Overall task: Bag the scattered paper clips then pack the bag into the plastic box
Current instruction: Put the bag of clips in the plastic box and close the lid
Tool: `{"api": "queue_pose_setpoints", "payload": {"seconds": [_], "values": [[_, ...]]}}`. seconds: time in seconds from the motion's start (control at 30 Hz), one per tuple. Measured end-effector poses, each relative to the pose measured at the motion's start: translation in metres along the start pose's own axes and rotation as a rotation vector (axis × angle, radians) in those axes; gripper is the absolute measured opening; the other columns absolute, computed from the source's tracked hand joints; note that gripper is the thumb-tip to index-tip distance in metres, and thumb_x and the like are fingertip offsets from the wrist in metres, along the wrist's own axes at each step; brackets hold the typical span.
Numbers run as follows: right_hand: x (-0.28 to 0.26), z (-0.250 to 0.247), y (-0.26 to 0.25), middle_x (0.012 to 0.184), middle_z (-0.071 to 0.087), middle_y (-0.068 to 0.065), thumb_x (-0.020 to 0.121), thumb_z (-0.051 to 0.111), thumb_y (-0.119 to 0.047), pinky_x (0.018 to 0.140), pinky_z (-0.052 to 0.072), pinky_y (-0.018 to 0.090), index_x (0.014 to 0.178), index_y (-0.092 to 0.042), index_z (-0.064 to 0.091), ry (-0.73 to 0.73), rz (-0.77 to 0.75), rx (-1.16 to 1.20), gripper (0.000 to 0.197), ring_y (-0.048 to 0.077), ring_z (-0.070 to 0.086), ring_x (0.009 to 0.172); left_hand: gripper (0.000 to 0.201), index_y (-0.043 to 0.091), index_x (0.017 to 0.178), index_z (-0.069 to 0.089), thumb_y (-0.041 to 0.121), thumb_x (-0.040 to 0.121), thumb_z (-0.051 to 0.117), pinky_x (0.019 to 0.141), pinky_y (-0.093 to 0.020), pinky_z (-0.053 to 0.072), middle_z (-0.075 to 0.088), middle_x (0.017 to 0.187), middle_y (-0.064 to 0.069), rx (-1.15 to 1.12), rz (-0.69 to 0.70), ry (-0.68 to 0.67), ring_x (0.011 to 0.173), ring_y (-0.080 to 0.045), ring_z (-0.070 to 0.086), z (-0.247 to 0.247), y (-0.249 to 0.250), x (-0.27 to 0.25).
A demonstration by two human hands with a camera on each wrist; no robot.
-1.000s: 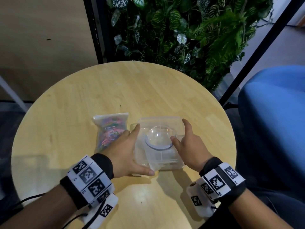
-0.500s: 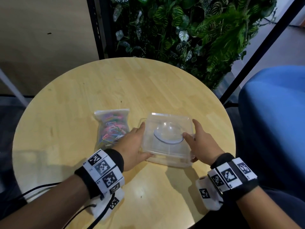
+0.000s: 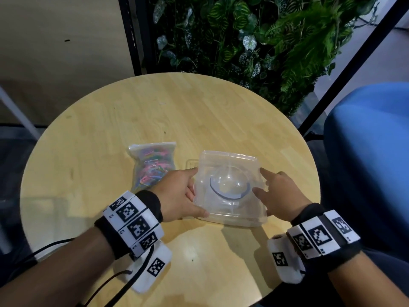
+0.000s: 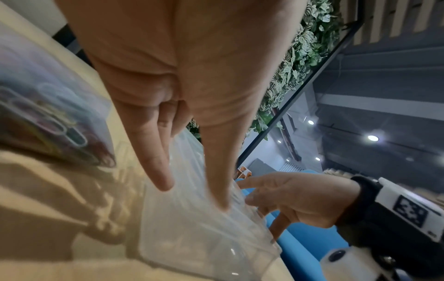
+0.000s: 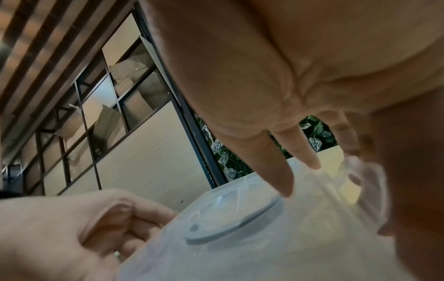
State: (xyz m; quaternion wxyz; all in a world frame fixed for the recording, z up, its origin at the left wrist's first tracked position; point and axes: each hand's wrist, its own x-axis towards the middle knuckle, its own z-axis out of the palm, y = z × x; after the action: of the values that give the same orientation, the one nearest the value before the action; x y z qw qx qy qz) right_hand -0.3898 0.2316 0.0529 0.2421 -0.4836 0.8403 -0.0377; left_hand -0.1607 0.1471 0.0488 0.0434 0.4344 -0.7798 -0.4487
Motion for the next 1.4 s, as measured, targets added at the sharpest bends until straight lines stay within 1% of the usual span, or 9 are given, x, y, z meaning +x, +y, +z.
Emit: {"api": "queue_pose_setpoints", "payload": {"seconds": [0.2, 0.37, 0.5, 0.7, 0.83, 1.0, 1.07, 1.17, 1.4], "values": [[0.006, 0.005, -0.008, 0.125, 0.055, 0.007, 0.084, 0.059, -0.003, 0.075, 0.06, 0.042, 0.139, -0.016, 0.047, -0.035, -0.048, 0.351, 0.057, 0.028, 0.067, 0.092, 0.055, 0.015, 0.141, 0.049, 0.03, 0.091, 0.066, 0.084, -0.044, 0.057, 0.066, 0.078, -0.009, 0.061, -0.043, 0.115, 0.08, -0.025, 0.069, -0.016, -0.019, 0.003], [0.008, 0.004, -0.021, 0.117, 0.055, 0.01, 0.085, 0.059, 0.006, 0.077, 0.06, 0.045, 0.124, -0.006, 0.059, -0.042, -0.051, 0.732, 0.04, 0.027, 0.065, 0.086, 0.019, 0.011, 0.106, 0.061, 0.025, 0.093, 0.063, 0.072, -0.046, 0.061, 0.066, 0.079, -0.016, 0.034, -0.06, 0.116, 0.066, -0.024, 0.073, -0.025, -0.03, 0.0], [0.004, -0.001, -0.026, 0.113, 0.056, 0.012, 0.087, 0.057, 0.009, 0.072, 0.059, 0.032, 0.117, -0.006, 0.062, -0.075, -0.076, 0.879, 0.034, 0.021, 0.062, 0.089, 0.021, 0.009, 0.112, 0.059, 0.021, 0.094, 0.062, 0.072, -0.044, 0.062, 0.068, 0.082, -0.017, 0.027, -0.062, 0.087, 0.066, -0.02, 0.074, -0.029, -0.036, -0.001], [0.012, 0.015, -0.026, 0.108, 0.064, 0.001, 0.084, 0.065, -0.011, 0.086, 0.056, 0.044, 0.133, -0.025, 0.051, -0.008, -0.081, 0.572, 0.054, 0.022, 0.068, 0.09, 0.014, 0.013, 0.105, 0.054, 0.023, 0.096, 0.058, 0.08, -0.048, 0.059, 0.065, 0.083, -0.01, 0.113, -0.047, 0.075, 0.078, -0.026, 0.072, -0.026, -0.034, 0.001], [0.019, 0.016, -0.026, 0.102, 0.064, 0.003, 0.086, 0.066, -0.013, 0.069, 0.059, 0.033, 0.116, -0.018, 0.063, 0.07, -0.064, 0.512, 0.031, 0.02, 0.069, 0.071, 0.013, 0.017, 0.089, 0.047, 0.024, 0.099, 0.053, 0.085, -0.043, 0.054, 0.048, 0.071, 0.004, 0.232, -0.048, 0.153, 0.078, -0.023, 0.057, -0.022, -0.027, 0.0], [0.024, 0.008, -0.026, 0.092, 0.064, 0.01, 0.077, 0.076, -0.003, 0.066, 0.061, 0.038, 0.104, -0.012, 0.064, 0.03, 0.03, 0.619, 0.03, 0.025, 0.07, 0.069, 0.024, 0.021, 0.069, 0.056, 0.023, 0.089, 0.069, 0.085, -0.039, 0.054, 0.054, 0.063, -0.004, 0.128, -0.152, 0.251, 0.072, -0.019, 0.057, -0.029, -0.02, 0.0], [0.028, 0.005, -0.025, 0.088, 0.069, 0.014, 0.073, 0.079, -0.001, 0.065, 0.061, 0.037, 0.107, -0.013, 0.058, -0.004, 0.078, 0.725, 0.042, 0.028, 0.071, 0.069, 0.015, 0.014, 0.074, 0.067, 0.021, 0.079, 0.08, 0.083, -0.039, 0.058, 0.064, 0.063, 0.001, -0.038, -0.216, 0.275, 0.069, -0.019, 0.065, -0.035, -0.02, 0.0], [0.032, 0.006, -0.02, 0.083, 0.073, 0.021, 0.071, 0.081, -0.003, 0.073, 0.061, 0.039, 0.107, -0.003, 0.06, -0.027, 0.116, 0.832, 0.042, 0.031, 0.072, 0.073, 0.02, 0.003, 0.087, 0.071, 0.01, 0.074, 0.085, 0.081, -0.043, 0.062, 0.074, 0.08, -0.012, -0.314, -0.299, 0.31, 0.078, -0.028, 0.075, -0.039, -0.016, -0.001], [0.026, 0.003, -0.012, 0.086, 0.068, 0.014, 0.075, 0.074, 0.006, 0.073, 0.06, 0.038, 0.121, -0.008, 0.059, -0.005, 0.028, 0.851, 0.05, 0.025, 0.068, 0.069, 0.038, 0.011, 0.104, 0.072, 0.013, 0.069, 0.088, 0.087, -0.042, 0.06, 0.072, 0.077, 0.004, -0.296, -0.23, 0.289, 0.082, -0.017, 0.072, -0.027, -0.018, -0.005]]}}
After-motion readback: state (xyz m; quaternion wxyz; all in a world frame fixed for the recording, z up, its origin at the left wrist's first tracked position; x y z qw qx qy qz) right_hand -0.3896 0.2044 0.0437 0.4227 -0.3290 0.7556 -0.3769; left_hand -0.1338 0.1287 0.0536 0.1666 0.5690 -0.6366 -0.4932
